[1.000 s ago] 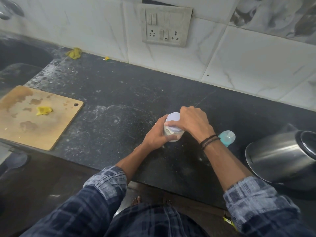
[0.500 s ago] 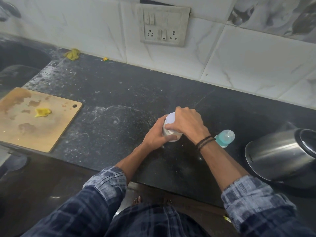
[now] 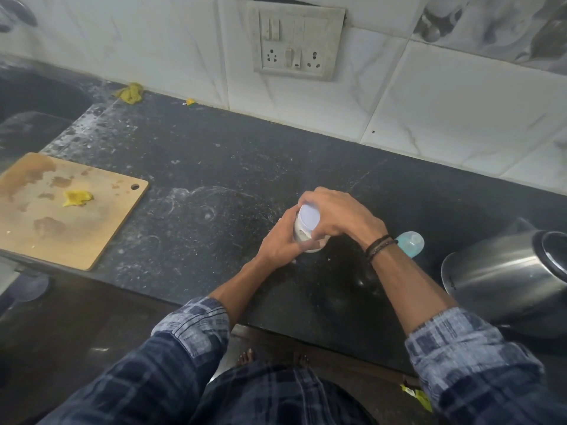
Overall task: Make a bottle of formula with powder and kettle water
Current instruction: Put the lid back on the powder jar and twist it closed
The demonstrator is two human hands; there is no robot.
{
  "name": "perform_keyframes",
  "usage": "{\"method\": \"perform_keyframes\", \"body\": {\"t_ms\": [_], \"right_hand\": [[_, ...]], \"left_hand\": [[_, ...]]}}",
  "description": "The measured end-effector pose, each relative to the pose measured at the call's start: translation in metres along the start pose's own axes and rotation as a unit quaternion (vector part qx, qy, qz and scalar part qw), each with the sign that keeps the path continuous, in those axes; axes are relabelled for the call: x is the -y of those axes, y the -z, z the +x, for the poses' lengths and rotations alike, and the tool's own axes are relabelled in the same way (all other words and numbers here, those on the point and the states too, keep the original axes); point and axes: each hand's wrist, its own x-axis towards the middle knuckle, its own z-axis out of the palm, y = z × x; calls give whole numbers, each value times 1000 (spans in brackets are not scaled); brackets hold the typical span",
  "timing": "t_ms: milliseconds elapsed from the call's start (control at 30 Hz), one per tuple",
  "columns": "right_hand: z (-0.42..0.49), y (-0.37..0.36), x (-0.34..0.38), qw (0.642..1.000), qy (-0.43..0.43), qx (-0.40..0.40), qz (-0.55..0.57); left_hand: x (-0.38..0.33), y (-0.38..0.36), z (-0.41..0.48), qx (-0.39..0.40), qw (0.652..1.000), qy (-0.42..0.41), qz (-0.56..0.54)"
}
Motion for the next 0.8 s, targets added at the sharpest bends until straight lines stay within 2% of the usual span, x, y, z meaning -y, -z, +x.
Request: {"method": "perform_keyframes", "body": {"t_ms": [133, 267, 567, 800], "right_hand": [[2, 5, -4, 998, 38, 39, -11], [3, 5, -6, 998, 38, 59, 7], [-1, -1, -4, 1000, -11, -21, -4], [-1, -7, 4, 991, -90, -85, -45]], "left_hand": [[1, 0, -1, 0, 1000, 3, 5], [3, 0, 0, 0, 1000, 13, 9], [-1, 0, -1, 3, 1000, -1, -6], [6, -1, 2, 3, 1000, 2, -2]]}}
